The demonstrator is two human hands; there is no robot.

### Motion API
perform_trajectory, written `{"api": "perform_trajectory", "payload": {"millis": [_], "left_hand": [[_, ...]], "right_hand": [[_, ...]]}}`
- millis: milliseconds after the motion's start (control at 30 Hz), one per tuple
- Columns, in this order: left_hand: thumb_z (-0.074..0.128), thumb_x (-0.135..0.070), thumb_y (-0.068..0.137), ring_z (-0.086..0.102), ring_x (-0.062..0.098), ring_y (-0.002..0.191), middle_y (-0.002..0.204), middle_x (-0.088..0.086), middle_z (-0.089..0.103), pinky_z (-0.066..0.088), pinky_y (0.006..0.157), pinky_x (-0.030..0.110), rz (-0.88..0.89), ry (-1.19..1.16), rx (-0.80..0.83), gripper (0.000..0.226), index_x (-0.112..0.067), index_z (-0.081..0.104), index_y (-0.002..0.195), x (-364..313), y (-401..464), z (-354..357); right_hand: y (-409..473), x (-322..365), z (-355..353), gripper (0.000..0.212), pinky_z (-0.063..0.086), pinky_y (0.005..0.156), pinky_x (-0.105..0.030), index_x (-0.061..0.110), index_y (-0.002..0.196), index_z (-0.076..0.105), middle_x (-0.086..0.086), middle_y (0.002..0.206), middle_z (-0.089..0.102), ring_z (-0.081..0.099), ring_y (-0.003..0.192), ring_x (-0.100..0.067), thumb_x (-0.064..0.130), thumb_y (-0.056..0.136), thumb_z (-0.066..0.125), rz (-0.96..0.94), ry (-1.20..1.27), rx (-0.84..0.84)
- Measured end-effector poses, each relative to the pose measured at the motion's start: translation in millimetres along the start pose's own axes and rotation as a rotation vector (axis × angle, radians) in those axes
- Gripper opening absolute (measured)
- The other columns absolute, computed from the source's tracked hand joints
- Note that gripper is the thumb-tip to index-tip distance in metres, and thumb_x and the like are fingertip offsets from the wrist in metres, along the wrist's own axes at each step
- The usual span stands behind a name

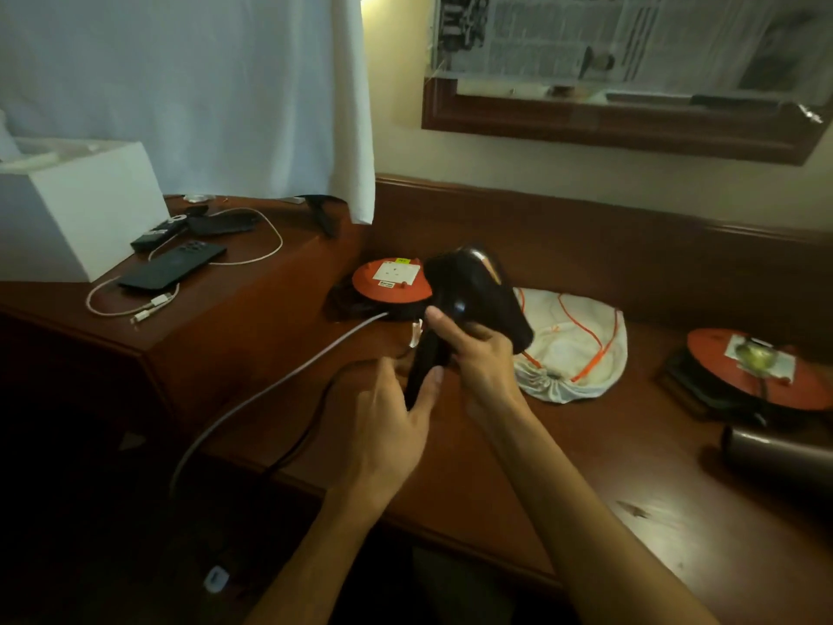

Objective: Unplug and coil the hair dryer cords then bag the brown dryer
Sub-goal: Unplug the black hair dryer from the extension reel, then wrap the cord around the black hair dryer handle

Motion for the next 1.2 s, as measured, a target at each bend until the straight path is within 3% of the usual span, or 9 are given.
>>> {"api": "perform_trajectory", "payload": {"millis": [100, 267, 400, 600, 667, 767, 1000, 1100, 1200], "left_hand": [[0.046, -0.050, 0.100, 0.063, 0.011, 0.050, 0.067, 0.002, 0.068, 0.050, 0.046, 0.027, -0.088, -0.225, 0.042, 0.028, -0.025, 0.060, 0.098, 10, 2, 23], [0.034, -0.056, 0.103, 0.035, 0.010, 0.037, 0.054, 0.000, 0.046, 0.029, 0.037, 0.022, -0.448, -0.742, 0.216, 0.058, -0.006, 0.064, 0.099, 25, 9, 61], [0.034, -0.058, 0.102, 0.041, 0.010, 0.038, 0.056, 0.002, 0.051, 0.034, 0.034, 0.021, -0.549, -0.776, 0.341, 0.059, -0.007, 0.063, 0.104, 27, -1, 84], [0.053, -0.036, 0.104, 0.045, 0.012, 0.035, 0.052, -0.003, 0.054, 0.037, 0.039, 0.024, -0.410, -0.308, 0.638, 0.029, -0.007, 0.059, 0.103, 30, -34, 107], [0.055, -0.029, 0.104, 0.051, 0.013, 0.039, 0.052, -0.004, 0.056, 0.045, 0.045, 0.029, -0.272, -0.093, 0.686, 0.020, -0.011, 0.060, 0.099, 24, -36, 98], [0.055, -0.034, 0.103, 0.061, 0.013, 0.055, 0.069, -0.002, 0.066, 0.058, 0.059, 0.034, -0.121, 0.251, 0.694, 0.019, -0.019, 0.060, 0.094, 8, -33, 77], [0.055, -0.026, 0.103, 0.061, 0.026, 0.107, 0.111, 0.004, 0.064, 0.038, 0.092, 0.040, 0.204, 1.029, 0.600, 0.006, -0.022, 0.055, 0.106, -32, -16, 27], [0.062, -0.025, 0.096, 0.052, 0.026, 0.123, 0.124, 0.003, 0.059, 0.030, 0.108, 0.047, 0.475, 1.168, 0.459, 0.021, -0.026, 0.058, 0.117, -66, 6, 30], [0.073, -0.036, 0.088, 0.035, 0.028, 0.137, 0.143, 0.005, 0.041, 0.025, 0.115, 0.049, 0.529, 1.158, 0.580, 0.051, -0.028, 0.050, 0.133, -72, 45, 36]], "right_hand": [[4, 4, -15, 0.037, 0.061, 0.082, -0.031, 0.010, 0.105, 0.072, -0.007, 0.097, 0.077, 0.076, 0.090, -0.018, 0.039, 0.083, 0.077, -0.074, -0.136, -0.097], [11, -7, -24, 0.040, 0.053, 0.090, -0.043, 0.009, 0.133, 0.057, -0.020, 0.109, 0.071, 0.070, 0.101, -0.030, 0.029, 0.099, 0.059, 0.026, 0.135, 0.176], [20, -4, -32, 0.024, 0.059, 0.085, -0.042, 0.021, 0.122, 0.061, -0.018, 0.108, 0.071, 0.072, 0.097, -0.032, 0.024, 0.098, 0.062, -0.029, -0.096, 0.150], [46, 14, -59, 0.023, 0.058, 0.074, -0.053, 0.023, 0.125, 0.053, -0.033, 0.111, 0.065, 0.064, 0.077, -0.032, 0.021, 0.102, 0.057, -0.165, -0.494, 0.060], [53, 11, -67, 0.028, 0.058, 0.073, -0.049, 0.020, 0.130, 0.053, -0.024, 0.112, 0.066, 0.064, 0.077, -0.025, 0.024, 0.102, 0.055, -0.166, -0.607, 0.049], [58, 8, -76, 0.035, 0.055, 0.072, -0.032, 0.016, 0.136, 0.055, -0.008, 0.113, 0.067, 0.062, 0.085, -0.011, 0.025, 0.101, 0.057, -0.223, -0.729, 0.030], [57, -3, -101, 0.033, 0.058, 0.078, -0.045, 0.017, 0.127, 0.061, -0.008, 0.098, 0.070, 0.066, 0.082, -0.023, 0.026, 0.095, 0.066, -0.280, -0.966, 0.006], [37, -10, -92, 0.039, 0.057, 0.086, -0.043, 0.026, 0.134, 0.060, -0.003, 0.108, 0.071, 0.068, 0.095, -0.024, 0.030, 0.096, 0.065, -0.254, -0.994, 0.146], [13, -17, -81, 0.021, 0.055, 0.084, -0.051, 0.049, 0.118, 0.063, -0.011, 0.109, 0.075, 0.069, 0.095, -0.034, 0.043, 0.099, 0.057, -0.170, -0.928, 0.388]]}}
Point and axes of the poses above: each hand's wrist, its own y-axis towards the middle knuckle, its own z-axis out of the palm, x = y × z, the point moved 6 cm from there along y, towards the middle knuckle
